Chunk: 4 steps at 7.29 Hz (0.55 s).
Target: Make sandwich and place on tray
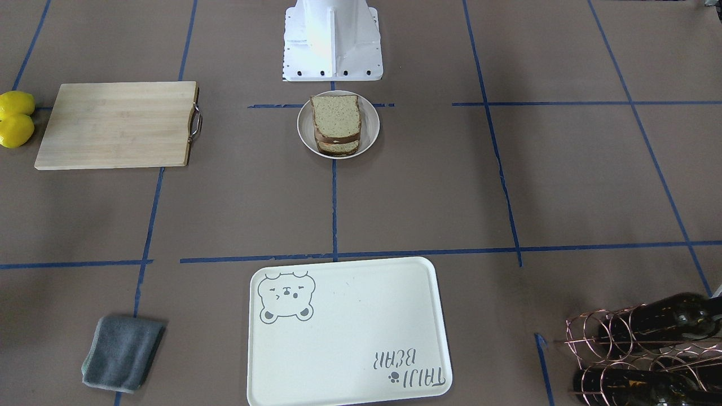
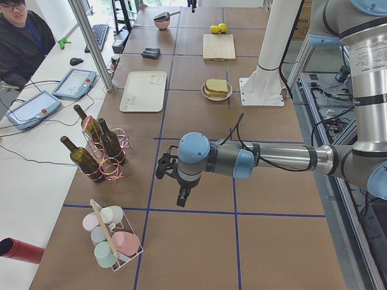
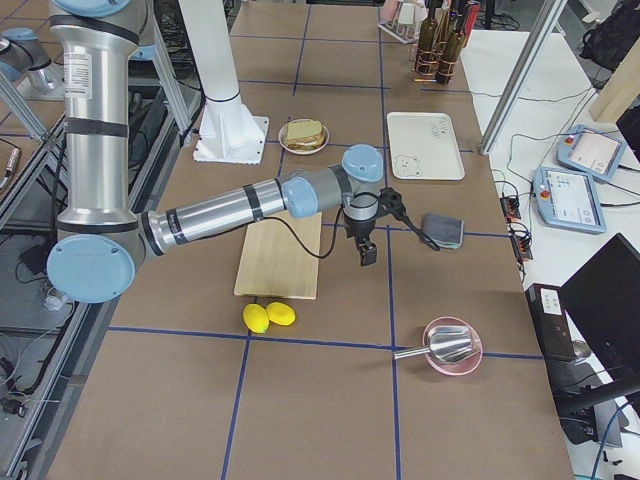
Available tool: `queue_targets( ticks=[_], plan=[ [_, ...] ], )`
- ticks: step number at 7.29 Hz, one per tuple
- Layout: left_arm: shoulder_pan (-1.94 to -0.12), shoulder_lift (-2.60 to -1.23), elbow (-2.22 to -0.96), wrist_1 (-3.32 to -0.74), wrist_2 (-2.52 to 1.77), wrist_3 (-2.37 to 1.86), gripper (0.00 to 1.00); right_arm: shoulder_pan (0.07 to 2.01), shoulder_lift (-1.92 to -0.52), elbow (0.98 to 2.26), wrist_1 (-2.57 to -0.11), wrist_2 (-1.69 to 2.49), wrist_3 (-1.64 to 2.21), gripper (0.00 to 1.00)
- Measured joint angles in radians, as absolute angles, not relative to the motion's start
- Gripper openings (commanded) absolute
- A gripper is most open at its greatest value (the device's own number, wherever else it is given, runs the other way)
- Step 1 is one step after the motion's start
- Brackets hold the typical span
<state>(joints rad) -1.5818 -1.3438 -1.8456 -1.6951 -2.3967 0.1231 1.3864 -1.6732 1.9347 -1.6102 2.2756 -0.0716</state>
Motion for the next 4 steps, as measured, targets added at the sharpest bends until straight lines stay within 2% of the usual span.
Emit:
queue_targets(
  ticks=[4],
  plan=[
    [-1.582,-1.352,-1.847,-1.697,-2.398,0.124,1.0,1.543,-1.8,1.926,-1.642,2.276,-0.138,1.0]
  ],
)
